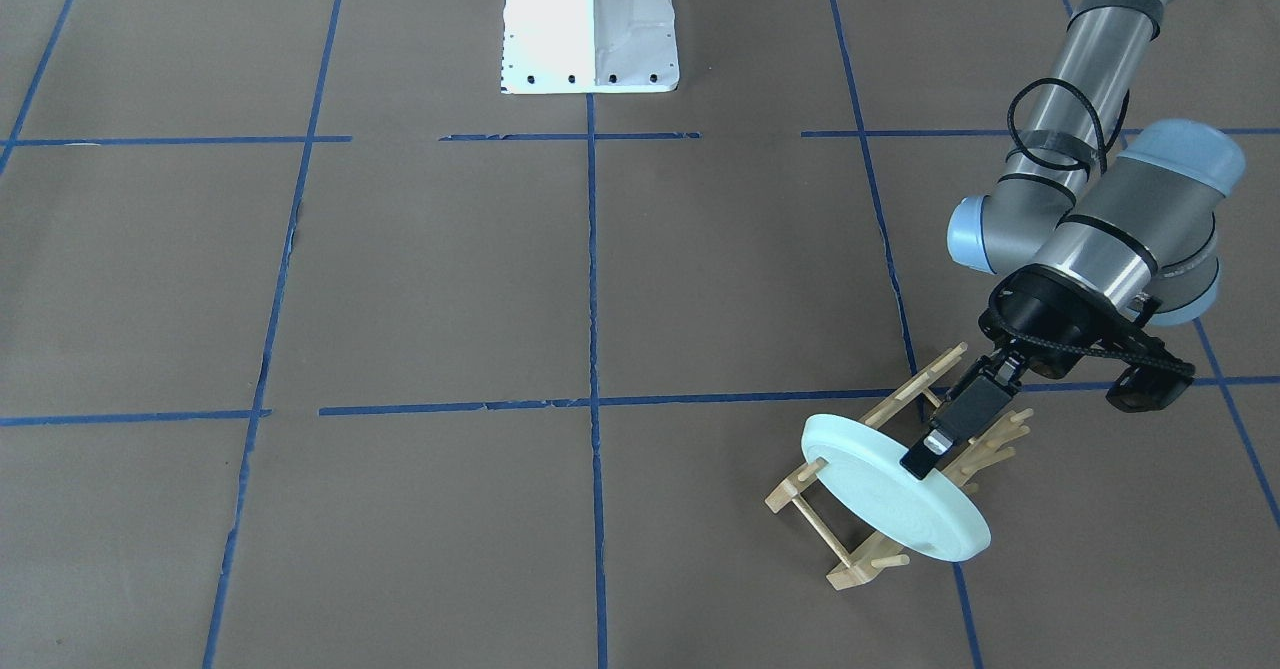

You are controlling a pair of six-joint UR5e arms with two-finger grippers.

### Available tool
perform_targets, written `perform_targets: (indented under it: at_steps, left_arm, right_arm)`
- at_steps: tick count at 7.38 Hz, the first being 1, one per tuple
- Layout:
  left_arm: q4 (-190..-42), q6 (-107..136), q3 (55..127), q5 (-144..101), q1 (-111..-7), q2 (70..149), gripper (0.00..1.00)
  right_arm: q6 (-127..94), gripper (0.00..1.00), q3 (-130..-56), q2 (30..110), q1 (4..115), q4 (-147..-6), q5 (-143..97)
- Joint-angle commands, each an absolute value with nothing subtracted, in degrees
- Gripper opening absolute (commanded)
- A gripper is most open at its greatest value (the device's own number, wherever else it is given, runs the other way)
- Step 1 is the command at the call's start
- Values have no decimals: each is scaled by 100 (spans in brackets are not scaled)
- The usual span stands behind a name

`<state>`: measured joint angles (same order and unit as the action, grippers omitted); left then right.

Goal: Place plate on rack
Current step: 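Lower the upright plate with the left gripper into the rack slots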

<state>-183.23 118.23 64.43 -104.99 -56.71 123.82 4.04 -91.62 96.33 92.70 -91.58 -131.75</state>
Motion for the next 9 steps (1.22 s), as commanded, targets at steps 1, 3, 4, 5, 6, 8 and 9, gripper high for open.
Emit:
perform_targets:
  at_steps: [1,3,4,5,6,8,9]
  left_arm:
    - [-18308,11821,6381,-10485,-5669,12366,0]
    - [-18299,11813,6389,-10485,-5660,12366,88]
    - [-18290,11821,6451,-10503,-5660,12358,100]
    - [-18290,11813,6503,-10546,-5651,12349,100]
    - [-18229,11508,6600,-10791,-5651,12323,100]
    - [-17076,10466,7107,-12332,-5931,11946,100]
    - [-15989,9537,7484,-12949,-6124,11701,100]
  right_arm:
    - [404,100,-9158,9633,9264,-9158,-13175]
    - [404,100,-9167,9633,9272,-9158,-13175]
    - [404,100,-9158,9633,9264,-9158,-13175]
    - [404,100,-9167,9633,9264,-9158,-13175]
    - [404,100,-9167,9633,9264,-9158,-13175]
    - [404,100,-9158,9633,9272,-9158,-13175]
    - [404,100,-9167,9633,9264,-9158,-13175]
